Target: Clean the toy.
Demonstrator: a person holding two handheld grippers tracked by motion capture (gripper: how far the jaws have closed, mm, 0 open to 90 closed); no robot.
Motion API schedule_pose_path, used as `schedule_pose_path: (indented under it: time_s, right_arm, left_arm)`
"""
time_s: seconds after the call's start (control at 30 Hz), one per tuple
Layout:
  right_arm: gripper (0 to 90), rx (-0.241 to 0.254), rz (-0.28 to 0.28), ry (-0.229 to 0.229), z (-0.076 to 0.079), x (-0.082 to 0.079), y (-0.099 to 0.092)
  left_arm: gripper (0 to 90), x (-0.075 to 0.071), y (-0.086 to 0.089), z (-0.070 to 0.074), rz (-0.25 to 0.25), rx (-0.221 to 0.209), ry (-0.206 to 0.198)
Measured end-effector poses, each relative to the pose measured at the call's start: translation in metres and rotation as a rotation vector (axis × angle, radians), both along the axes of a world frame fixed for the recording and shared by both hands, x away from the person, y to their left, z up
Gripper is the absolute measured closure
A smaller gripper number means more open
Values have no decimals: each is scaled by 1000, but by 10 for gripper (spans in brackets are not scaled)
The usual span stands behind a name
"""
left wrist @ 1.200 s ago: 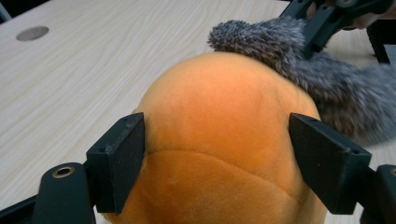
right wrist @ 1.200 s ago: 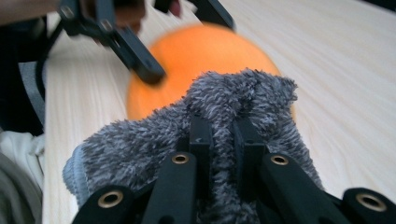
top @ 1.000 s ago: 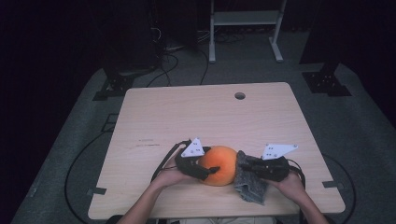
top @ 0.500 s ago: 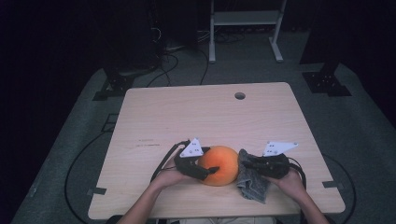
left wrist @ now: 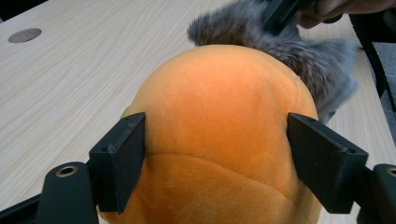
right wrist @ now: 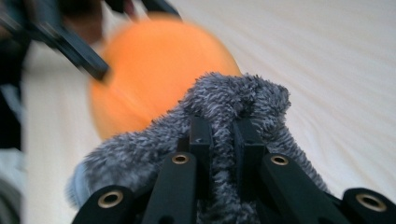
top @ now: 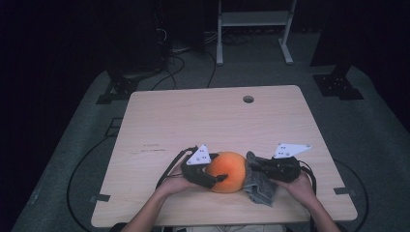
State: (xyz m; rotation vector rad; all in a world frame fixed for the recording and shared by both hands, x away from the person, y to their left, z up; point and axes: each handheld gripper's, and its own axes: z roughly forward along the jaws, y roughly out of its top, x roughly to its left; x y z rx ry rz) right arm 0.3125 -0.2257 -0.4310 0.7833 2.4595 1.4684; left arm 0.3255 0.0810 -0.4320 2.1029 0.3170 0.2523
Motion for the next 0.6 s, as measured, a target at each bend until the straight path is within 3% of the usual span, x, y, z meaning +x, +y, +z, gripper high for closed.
schedule_pose_path:
  time_s: [0.13, 0.2, 0.33, 0.43, 0.6]
  right_arm:
    - [802, 40, 54, -58, 13, -8, 14]
    - [802, 21, 66, -71, 12, -9, 20]
    - [804, -45, 29, -50, 7, -4, 16]
    - [804, -59, 12, -34, 4, -6, 10]
    - [803, 29, 80, -86, 18, -17, 21]
  left_arm:
    - [221, -1, -1, 0, 0, 3, -2]
    - [221, -1, -1, 0, -3, 4, -4]
    - [221, -2, -2, 0, -3, 5, -5]
    - [221, -2, -2, 1, -5, 9, -8]
    - [221, -3, -6, 1, -2, 14, -16]
